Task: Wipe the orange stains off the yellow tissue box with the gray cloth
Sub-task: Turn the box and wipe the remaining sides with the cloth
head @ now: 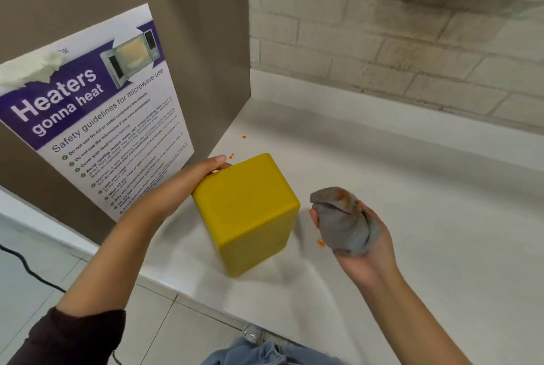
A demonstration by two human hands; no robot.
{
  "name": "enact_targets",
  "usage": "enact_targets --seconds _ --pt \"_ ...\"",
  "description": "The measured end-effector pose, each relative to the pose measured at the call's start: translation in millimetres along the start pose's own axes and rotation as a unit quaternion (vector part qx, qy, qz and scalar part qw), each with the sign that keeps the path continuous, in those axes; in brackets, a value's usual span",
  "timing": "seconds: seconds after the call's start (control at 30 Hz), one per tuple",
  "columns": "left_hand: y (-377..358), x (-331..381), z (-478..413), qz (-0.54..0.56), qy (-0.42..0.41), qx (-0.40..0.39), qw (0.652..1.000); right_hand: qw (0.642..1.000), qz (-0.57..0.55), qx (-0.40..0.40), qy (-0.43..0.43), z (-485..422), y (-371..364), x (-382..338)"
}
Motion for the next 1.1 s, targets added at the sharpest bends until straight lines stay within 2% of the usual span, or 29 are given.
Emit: enact_targets --seconds 0.1,0.17,0.27,0.33,0.43,0.57,0.77,0.87,0.97,1.03,1.1 --pt "0 24 -2 -0.100 0.041 -0.041 0.993 0.998 -0.055 -0.013 -0.002 1 0 11" --pt "-6 38 -10 -0.167 0.033 -0.057 0.984 0.998 -0.065 -0.013 -0.004 0 0 17" --pt "-15 45 -19 -0.269 0.026 -0.081 0.959 0.999 -0.050 -0.004 -0.014 -1 2 27" --pt "-17 41 -19 -0.286 0.028 -0.085 0.954 0.999 -0.026 0.020 -0.001 -1 0 34" --pt "-16 39 -14 -0.257 0.021 -0.068 0.964 0.996 0.000 0.081 0.048 -4 -6 42" --pt "-17 32 -8 -0.227 0.022 -0.029 0.973 0.988 0.042 0.099 0.107 -10 -23 52" --pt "-31 30 21 -0.147 -0.005 0.037 0.988 0.984 0.060 0.141 0.094 -9 -46 56" --pt "-32 25 32 -0.137 -0.031 0.081 0.987 0.985 0.085 0.124 0.079 -4 -51 52" --pt "-26 19 41 -0.106 -0.052 0.114 0.986 0.994 0.056 0.076 0.060 1 -55 42" --pt "-19 9 47 -0.073 -0.065 0.111 0.989 0.995 0.060 0.014 0.078 5 -59 31" --pt "-11 -7 53 -0.049 -0.081 0.085 0.992 0.993 0.056 -0.012 0.101 4 -58 18"
Point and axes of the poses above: each hand's wrist, its own z-axis away from the middle knuckle, its own y-axis out of the back of the hand, x = y × z, the point moved 1 cm from there along -z, towards the middle knuckle, and after that the axes turned 7 degrees about -y, right-handed, at the moved point
